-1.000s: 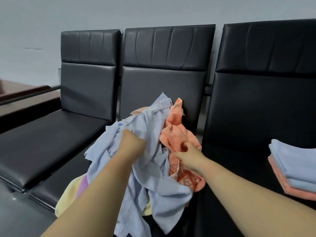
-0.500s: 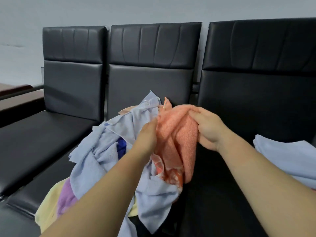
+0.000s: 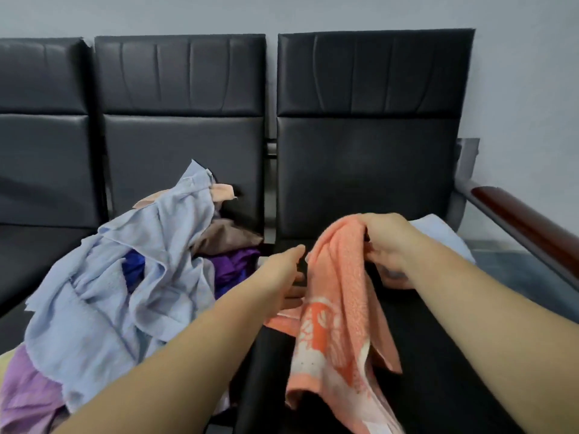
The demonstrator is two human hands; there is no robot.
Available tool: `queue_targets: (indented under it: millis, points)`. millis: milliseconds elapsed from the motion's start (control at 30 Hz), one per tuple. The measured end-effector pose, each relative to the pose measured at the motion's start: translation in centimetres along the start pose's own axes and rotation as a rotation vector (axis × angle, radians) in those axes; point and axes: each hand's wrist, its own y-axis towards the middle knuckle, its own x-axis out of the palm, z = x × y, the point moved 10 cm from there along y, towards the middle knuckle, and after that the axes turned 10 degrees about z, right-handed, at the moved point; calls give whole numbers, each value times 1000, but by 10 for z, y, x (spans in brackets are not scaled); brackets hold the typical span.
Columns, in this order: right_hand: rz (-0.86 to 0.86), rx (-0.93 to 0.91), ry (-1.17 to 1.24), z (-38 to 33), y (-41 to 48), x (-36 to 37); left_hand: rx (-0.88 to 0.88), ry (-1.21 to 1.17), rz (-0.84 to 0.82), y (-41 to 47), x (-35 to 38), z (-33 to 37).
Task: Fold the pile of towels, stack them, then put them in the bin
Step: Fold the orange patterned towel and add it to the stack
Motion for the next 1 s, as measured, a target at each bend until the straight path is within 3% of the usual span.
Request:
queue_targets:
  millis: [67, 133, 300, 400, 467, 700, 833, 1000]
  points:
    - [6, -84, -440, 40, -5, -18, 150, 355, 52, 1, 8, -10]
    - [-8, -254, -714, 67, -16, -29, 334, 670, -11, -7, 23, -16]
    - [-361, -305, -899, 144, -35, -26, 552, 1263, -412, -44, 70, -59]
    - [-388, -406, -1006, 151, -33, -24, 559, 1304, -454, -47, 74, -66]
    - [-320, -456, -941, 146, -25, -27, 550, 1318, -454, -42, 71, -68]
    - [-102, -693, -866, 114, -20, -33, 635, 1375, -254, -3, 43, -71]
    - [-228, -730, -811, 112, -45, -13, 733, 1410, -199, 13, 37, -72]
    - [-437, -675, -937, 144, -59, 8, 689, 1496, -53, 25, 28, -68]
